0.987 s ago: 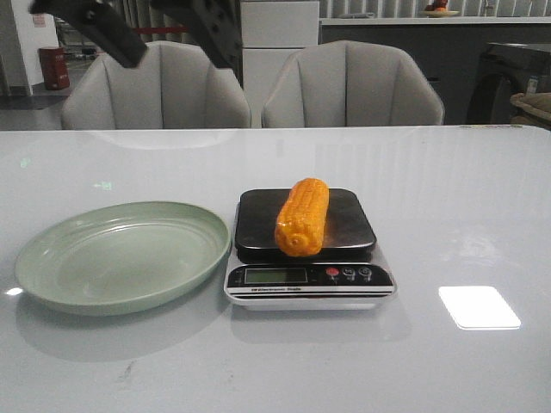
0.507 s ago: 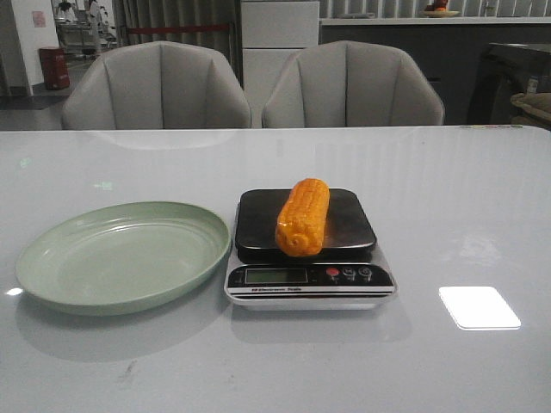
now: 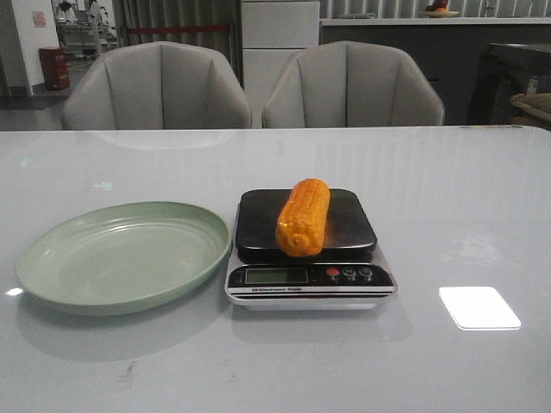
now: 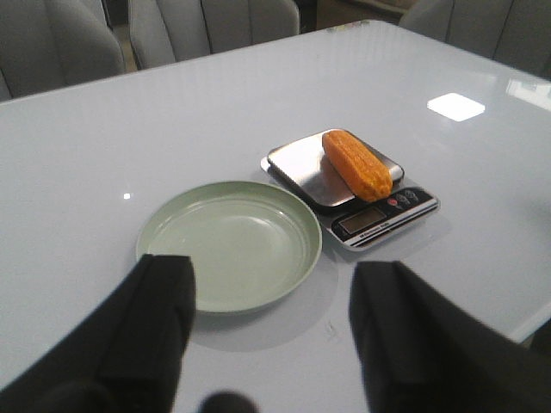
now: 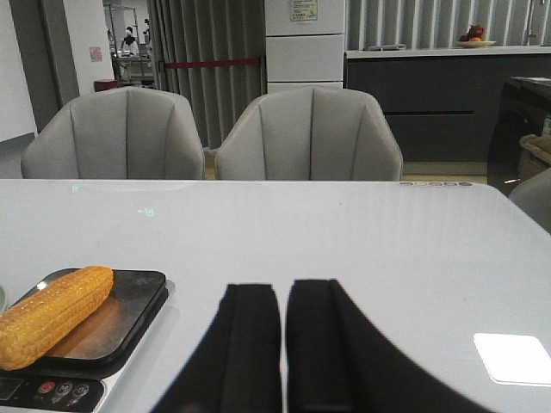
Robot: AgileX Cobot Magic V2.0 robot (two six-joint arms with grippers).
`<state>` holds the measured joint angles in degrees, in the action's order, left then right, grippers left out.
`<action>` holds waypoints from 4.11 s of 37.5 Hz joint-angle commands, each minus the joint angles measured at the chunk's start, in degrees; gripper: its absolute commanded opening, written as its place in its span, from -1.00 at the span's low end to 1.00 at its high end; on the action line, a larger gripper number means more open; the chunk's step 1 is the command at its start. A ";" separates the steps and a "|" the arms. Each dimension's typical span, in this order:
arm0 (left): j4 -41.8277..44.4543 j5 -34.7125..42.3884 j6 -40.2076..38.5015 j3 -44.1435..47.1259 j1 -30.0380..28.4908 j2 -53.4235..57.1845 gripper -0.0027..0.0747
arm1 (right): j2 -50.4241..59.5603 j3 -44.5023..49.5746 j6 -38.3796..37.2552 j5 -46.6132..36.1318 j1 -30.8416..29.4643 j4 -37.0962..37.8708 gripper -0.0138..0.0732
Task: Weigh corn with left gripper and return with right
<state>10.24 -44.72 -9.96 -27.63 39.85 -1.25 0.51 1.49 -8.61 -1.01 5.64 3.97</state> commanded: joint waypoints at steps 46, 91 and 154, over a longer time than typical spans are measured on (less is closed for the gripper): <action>0.29 5.95 0.23 1.23 -0.09 1.80 -0.64 | -26.38 -26.30 -1.67 17.22 0.98 -3.97 0.62; 0.29 5.95 0.23 1.23 -0.09 1.80 -0.64 | -106.09 -92.81 -29.64 51.64 28.79 2.49 0.70; 0.29 5.95 0.23 1.23 -0.09 2.14 -0.64 | -124.52 -112.50 -34.35 48.11 40.74 -6.34 0.54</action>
<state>10.32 -43.08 -9.57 -25.03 39.85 0.42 -129.01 -107.26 -43.70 45.43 47.57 -4.41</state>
